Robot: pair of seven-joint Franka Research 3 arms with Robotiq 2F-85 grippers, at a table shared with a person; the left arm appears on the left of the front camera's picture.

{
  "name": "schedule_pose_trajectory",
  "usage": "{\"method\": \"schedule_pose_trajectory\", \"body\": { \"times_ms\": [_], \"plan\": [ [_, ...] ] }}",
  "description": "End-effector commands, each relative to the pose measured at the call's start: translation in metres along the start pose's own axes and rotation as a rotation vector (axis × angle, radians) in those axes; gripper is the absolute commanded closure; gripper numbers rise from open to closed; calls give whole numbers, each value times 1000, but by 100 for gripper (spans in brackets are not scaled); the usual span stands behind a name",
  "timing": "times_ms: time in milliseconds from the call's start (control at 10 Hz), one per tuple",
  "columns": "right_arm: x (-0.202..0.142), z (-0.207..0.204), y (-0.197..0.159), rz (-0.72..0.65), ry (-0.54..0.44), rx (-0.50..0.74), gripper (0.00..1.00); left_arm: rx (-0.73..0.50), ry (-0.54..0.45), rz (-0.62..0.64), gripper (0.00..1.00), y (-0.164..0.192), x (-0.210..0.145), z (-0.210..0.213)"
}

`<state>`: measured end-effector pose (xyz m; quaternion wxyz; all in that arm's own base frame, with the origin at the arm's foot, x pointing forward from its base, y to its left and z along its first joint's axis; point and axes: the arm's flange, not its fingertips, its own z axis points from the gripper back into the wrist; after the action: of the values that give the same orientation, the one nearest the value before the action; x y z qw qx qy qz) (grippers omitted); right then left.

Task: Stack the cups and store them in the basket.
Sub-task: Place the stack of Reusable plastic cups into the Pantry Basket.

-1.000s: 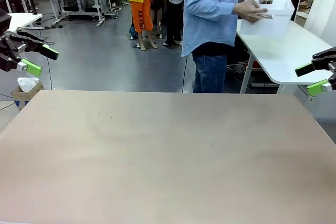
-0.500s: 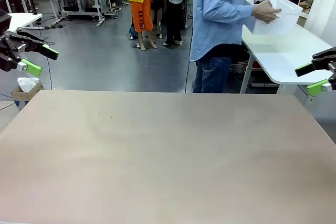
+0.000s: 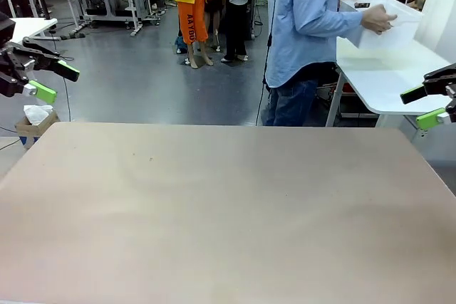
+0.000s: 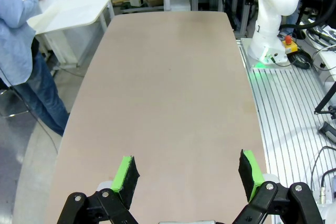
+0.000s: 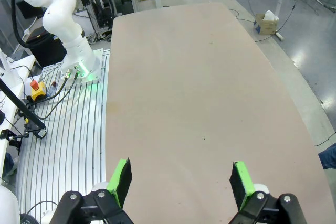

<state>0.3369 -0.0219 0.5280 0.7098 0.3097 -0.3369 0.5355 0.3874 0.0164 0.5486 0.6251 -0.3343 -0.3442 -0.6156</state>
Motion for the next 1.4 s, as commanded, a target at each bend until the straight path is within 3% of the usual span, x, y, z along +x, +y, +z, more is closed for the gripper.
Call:
{"method": "schedule_pose_trajectory", "body": {
  "times_ms": [0,1300],
  "plan": [
    [3,1,-1,0,-22,4,0,-7,6,-6,0,0,1,2],
    [3,1,-1,0,-22,4,0,-7,6,-6,0,0,1,2]
  ]
}}
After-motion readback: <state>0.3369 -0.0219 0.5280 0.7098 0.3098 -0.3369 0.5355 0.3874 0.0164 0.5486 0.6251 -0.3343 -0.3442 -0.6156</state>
